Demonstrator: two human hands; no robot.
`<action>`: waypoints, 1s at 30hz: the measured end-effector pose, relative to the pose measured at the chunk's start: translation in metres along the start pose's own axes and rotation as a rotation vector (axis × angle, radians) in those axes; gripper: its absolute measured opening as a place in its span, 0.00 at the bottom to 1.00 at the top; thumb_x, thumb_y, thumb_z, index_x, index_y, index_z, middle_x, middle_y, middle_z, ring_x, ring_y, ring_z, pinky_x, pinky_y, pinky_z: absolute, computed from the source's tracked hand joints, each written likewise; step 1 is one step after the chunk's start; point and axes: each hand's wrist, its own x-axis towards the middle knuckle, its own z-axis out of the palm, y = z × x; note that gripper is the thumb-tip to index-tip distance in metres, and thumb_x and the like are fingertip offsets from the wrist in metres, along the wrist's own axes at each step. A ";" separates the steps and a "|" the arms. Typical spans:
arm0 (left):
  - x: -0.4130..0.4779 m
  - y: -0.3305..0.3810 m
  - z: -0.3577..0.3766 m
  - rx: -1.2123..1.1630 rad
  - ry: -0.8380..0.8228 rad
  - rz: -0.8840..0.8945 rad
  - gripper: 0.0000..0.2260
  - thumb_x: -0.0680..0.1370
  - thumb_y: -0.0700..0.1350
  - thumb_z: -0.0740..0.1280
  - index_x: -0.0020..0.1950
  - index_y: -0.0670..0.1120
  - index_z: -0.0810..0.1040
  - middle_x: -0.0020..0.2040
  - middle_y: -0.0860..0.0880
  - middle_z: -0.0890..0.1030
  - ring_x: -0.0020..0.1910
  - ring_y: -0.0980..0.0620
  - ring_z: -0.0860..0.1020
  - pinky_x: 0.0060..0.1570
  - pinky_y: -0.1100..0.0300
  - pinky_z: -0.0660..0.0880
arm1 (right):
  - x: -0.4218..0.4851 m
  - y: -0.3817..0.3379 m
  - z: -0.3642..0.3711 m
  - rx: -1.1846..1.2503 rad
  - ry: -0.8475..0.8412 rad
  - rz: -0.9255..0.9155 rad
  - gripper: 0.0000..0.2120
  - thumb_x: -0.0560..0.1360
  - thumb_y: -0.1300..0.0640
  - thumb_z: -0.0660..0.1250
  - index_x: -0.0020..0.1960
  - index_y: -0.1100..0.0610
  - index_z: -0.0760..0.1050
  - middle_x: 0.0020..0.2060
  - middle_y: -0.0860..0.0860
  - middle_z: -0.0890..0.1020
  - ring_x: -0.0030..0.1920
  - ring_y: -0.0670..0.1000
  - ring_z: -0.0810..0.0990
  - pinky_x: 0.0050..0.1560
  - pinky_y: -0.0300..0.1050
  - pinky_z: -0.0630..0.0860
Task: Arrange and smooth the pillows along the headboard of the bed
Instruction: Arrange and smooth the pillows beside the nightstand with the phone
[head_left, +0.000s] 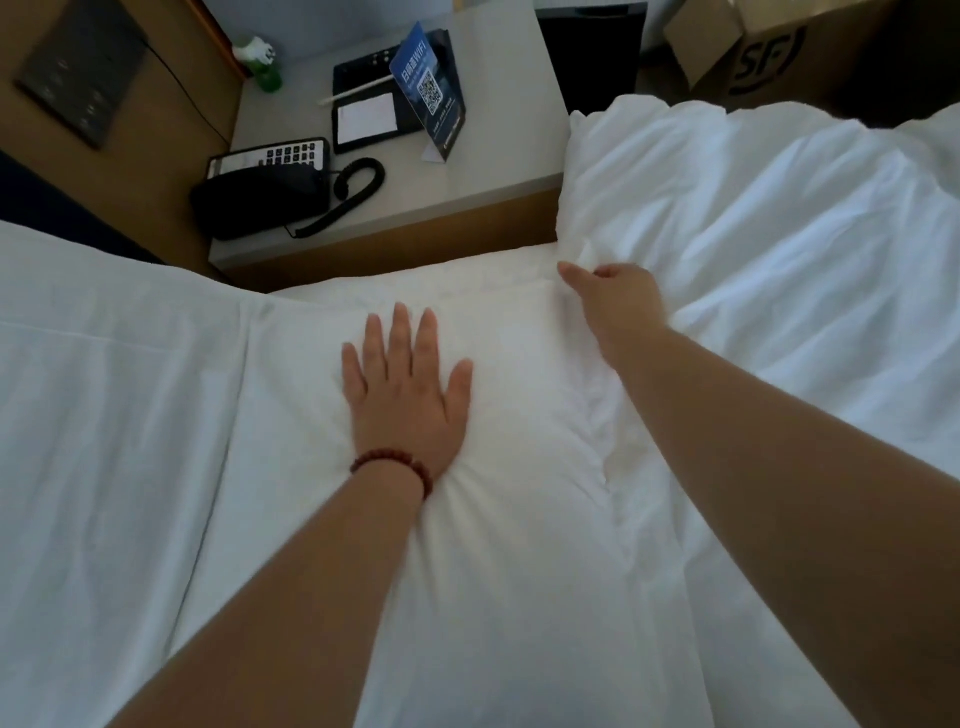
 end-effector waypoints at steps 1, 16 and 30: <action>-0.001 0.000 0.006 -0.017 0.023 -0.005 0.33 0.78 0.63 0.34 0.81 0.51 0.45 0.82 0.47 0.46 0.80 0.44 0.42 0.75 0.45 0.35 | 0.006 -0.006 0.001 -0.041 -0.009 -0.001 0.18 0.74 0.41 0.69 0.39 0.56 0.75 0.33 0.50 0.77 0.36 0.52 0.78 0.43 0.48 0.78; 0.007 -0.009 0.072 -0.132 0.139 -0.016 0.28 0.82 0.55 0.46 0.80 0.45 0.54 0.80 0.44 0.57 0.79 0.43 0.53 0.76 0.44 0.47 | 0.034 0.008 0.028 0.068 0.118 -0.137 0.20 0.77 0.46 0.66 0.42 0.64 0.75 0.35 0.61 0.78 0.35 0.53 0.74 0.41 0.49 0.78; 0.012 -0.007 0.077 -0.151 0.138 -0.002 0.27 0.82 0.53 0.47 0.79 0.44 0.59 0.79 0.43 0.60 0.78 0.43 0.56 0.76 0.50 0.42 | -0.072 0.033 0.046 -0.763 -0.043 -0.683 0.30 0.83 0.42 0.48 0.80 0.45 0.41 0.80 0.52 0.45 0.79 0.56 0.43 0.78 0.57 0.46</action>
